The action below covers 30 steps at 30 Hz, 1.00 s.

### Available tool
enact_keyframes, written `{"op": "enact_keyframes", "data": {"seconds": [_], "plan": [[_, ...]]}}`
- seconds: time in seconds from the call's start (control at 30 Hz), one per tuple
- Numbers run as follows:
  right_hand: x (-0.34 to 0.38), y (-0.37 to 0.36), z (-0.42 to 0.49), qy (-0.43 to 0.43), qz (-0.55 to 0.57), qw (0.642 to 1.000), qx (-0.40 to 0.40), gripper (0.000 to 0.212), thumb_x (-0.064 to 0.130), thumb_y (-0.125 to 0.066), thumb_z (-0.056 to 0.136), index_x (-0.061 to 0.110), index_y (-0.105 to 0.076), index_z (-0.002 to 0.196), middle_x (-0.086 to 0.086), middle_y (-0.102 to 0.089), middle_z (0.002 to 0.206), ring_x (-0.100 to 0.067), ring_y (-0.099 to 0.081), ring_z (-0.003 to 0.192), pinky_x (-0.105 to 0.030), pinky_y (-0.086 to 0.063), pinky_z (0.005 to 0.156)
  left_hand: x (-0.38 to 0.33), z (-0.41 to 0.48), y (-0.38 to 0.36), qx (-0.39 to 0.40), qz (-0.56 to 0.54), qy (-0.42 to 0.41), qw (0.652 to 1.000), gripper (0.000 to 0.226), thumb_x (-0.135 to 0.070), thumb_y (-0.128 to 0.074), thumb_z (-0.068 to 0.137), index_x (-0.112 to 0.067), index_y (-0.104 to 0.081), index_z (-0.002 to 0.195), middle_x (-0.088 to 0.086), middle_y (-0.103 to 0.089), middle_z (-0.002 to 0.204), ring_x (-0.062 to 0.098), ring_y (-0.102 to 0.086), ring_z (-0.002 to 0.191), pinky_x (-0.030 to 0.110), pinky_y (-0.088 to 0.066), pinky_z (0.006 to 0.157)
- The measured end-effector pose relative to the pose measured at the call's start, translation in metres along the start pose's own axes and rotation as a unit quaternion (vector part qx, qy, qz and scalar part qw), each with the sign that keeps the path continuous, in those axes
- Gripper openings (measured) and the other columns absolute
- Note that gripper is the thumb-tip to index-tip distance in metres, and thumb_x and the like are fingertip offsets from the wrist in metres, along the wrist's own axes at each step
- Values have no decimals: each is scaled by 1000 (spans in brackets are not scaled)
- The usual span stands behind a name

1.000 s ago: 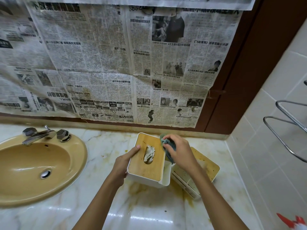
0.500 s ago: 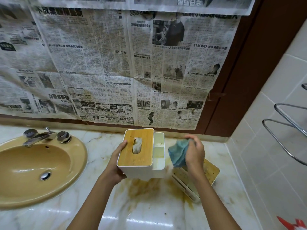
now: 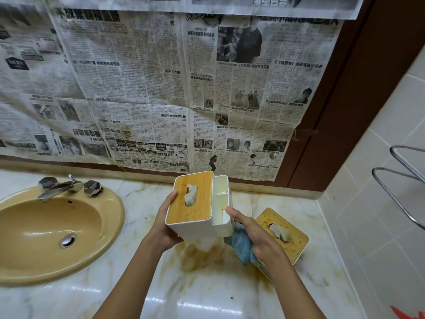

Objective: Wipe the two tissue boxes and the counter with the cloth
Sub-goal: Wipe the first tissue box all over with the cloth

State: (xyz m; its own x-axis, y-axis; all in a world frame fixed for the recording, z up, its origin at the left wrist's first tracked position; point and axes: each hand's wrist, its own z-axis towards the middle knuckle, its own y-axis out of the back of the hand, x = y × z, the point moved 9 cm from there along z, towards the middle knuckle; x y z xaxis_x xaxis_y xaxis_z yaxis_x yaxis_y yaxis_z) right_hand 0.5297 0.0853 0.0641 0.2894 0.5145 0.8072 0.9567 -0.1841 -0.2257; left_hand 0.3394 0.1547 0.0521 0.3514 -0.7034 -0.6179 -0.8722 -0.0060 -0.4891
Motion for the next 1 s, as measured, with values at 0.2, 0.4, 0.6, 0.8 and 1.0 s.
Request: {"op": "enact_keyframes", "data": {"seconds": [0.2, 0.4, 0.6, 0.8, 1.0], "plan": [[-2, 10, 6, 27, 1, 997, -78, 46, 43, -82, 76, 4, -76, 101, -21, -77, 95, -29, -70, 76, -37, -61, 70, -12, 0, 21, -81, 178, -14, 981, 85, -90, -63, 65, -29, -72, 125, 0, -75, 120, 23, -66, 111, 40, -51, 88], [-5, 12, 8, 67, -73, 982, -158, 32, 42, -84, 75, 12, -75, 83, -7, -74, 72, -19, -60, 54, -29, -50, 53, -21, 2, 3, -71, 341, -53, 936, 124, -85, -80, 36, -25, -54, 142, 1, -63, 135, 21, -61, 118, 40, -49, 95], [0, 6, 7, 108, -138, 967, -185, 35, 52, -86, 66, 23, -75, 82, 7, -77, 76, -21, -75, 70, -38, -62, 62, -9, 14, 12, -140, 352, -61, 924, 111, -75, -86, 35, -12, -63, 123, 6, -71, 117, 25, -69, 103, 42, -59, 87], [14, 7, -2, 114, -94, 984, -99, 46, 48, -86, 72, 29, -72, 111, -1, -78, 95, -19, -74, 82, -28, -54, 64, 4, 15, 28, -85, 238, -6, 968, 90, -73, -80, 44, -9, -76, 108, 10, -74, 91, 29, -72, 84, 36, -59, 69], [33, 18, 11, 128, 250, 959, -31, 50, -8, -68, 82, 4, -56, 129, -24, -64, 115, -22, -69, 93, -26, -58, 70, 20, 11, 31, -34, 61, 45, 997, 57, -73, -66, 74, -23, -81, 97, 13, -72, 97, 35, -69, 87, 44, -56, 81]]}}
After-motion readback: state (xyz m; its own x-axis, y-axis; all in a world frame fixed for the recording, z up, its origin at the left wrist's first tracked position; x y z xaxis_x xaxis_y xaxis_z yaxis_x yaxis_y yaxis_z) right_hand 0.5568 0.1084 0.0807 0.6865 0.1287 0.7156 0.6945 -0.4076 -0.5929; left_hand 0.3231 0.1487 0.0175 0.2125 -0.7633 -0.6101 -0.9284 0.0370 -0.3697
